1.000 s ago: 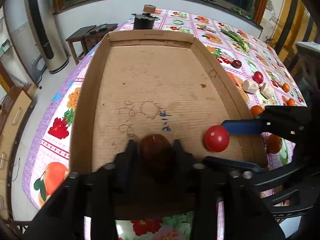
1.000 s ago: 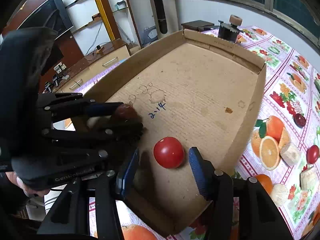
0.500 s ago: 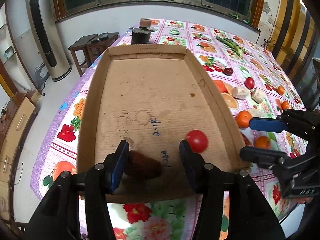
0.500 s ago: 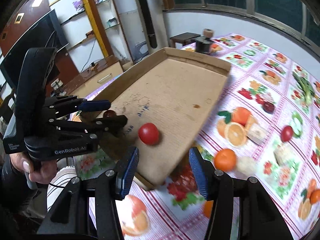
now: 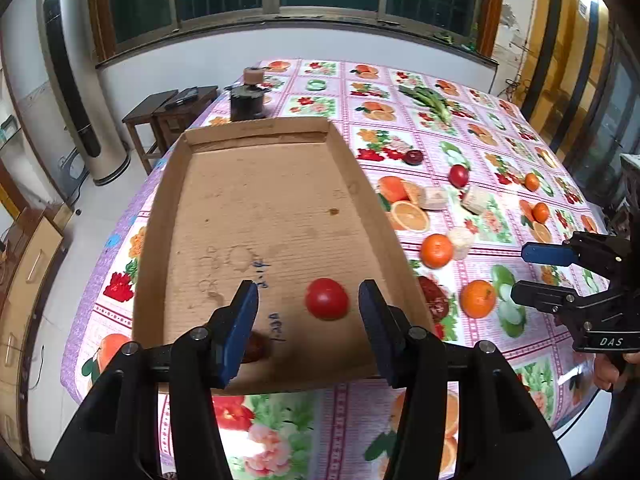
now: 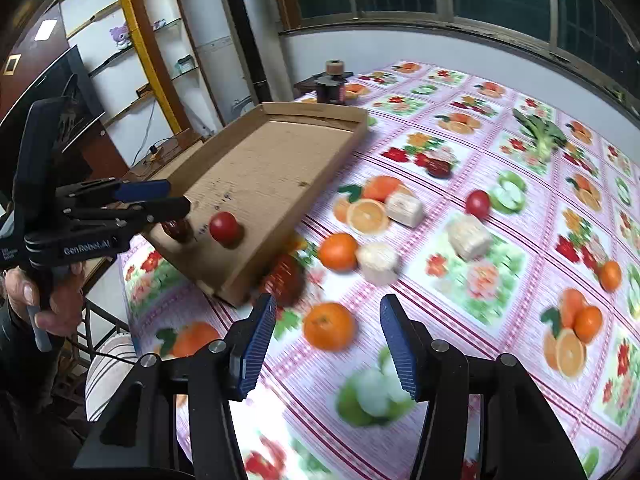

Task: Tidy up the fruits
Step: 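Move both tools back to the fruits and grasp an orange with each, then carry both oranges over the cardboard box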

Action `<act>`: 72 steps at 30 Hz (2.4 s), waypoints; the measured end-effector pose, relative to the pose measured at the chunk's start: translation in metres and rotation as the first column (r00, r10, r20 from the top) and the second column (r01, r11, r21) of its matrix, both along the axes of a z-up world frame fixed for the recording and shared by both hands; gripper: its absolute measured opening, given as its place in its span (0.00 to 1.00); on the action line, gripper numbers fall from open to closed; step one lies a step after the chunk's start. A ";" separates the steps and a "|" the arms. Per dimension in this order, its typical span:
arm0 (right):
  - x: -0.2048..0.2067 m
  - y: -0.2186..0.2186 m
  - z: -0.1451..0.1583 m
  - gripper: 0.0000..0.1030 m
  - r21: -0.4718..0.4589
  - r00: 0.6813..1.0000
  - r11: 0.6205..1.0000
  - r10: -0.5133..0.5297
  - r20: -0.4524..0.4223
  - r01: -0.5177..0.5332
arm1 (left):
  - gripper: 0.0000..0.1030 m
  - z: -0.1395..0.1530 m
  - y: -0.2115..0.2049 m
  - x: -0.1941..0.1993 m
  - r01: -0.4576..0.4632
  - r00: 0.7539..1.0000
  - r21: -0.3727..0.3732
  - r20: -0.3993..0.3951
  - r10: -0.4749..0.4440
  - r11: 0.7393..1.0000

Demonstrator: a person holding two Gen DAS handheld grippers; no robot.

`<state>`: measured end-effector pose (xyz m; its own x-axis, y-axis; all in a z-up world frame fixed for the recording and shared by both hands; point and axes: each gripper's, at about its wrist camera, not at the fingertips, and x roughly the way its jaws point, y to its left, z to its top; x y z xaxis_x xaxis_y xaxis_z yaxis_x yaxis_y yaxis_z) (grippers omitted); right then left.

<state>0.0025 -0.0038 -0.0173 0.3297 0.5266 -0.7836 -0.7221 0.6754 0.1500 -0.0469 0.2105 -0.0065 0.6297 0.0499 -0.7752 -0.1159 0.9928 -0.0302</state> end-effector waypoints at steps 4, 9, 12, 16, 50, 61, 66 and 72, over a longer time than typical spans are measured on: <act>0.000 -0.020 -0.003 0.54 -0.012 0.999 0.999 -0.036 -0.002 0.036 | 0.49 0.005 -0.016 -0.001 0.041 0.999 -0.003 0.008 -0.041 0.999; 0.000 -0.055 -0.009 0.54 -0.016 0.995 0.995 -0.103 -0.013 0.103 | 0.49 0.006 -0.044 0.000 0.116 0.993 -0.025 0.009 -0.115 0.993; 0.002 -0.074 -0.010 0.54 -0.015 0.990 0.990 -0.142 -0.018 0.142 | 0.49 0.004 -0.064 0.002 0.166 0.986 -0.037 0.003 -0.166 0.986; 0.007 -0.093 -0.011 0.54 -0.014 0.983 0.983 -0.184 -0.021 0.184 | 0.49 0.000 -0.090 0.005 0.227 0.974 -0.049 -0.008 -0.227 0.973; 0.121 -0.153 -0.047 0.52 -0.080 0.912 0.908 -0.410 0.023 0.411 | 0.38 -0.061 -0.146 0.049 0.399 0.907 0.018 -0.156 -0.392 0.917; 0.097 -0.140 -0.029 0.31 -0.029 0.928 0.928 -0.371 0.034 0.372 | 0.32 -0.046 -0.144 0.042 0.361 0.927 0.019 -0.121 -0.356 0.932; 0.071 -0.135 -0.013 0.31 0.029 0.939 0.939 -0.344 0.014 0.343 | 0.32 -0.034 -0.142 0.033 0.351 0.933 0.016 -0.094 -0.348 0.936; 0.046 -0.121 -0.005 0.31 0.053 0.954 0.953 -0.300 0.005 0.299 | 0.32 -0.024 -0.138 0.021 0.344 0.937 0.019 -0.069 -0.341 0.939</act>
<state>0.0481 -0.1243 -0.0224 0.4882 0.4416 -0.7528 -0.4902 0.8524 0.1822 -0.0262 0.0730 -0.0302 0.5619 -0.1357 -0.8160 0.2306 0.9730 -0.0030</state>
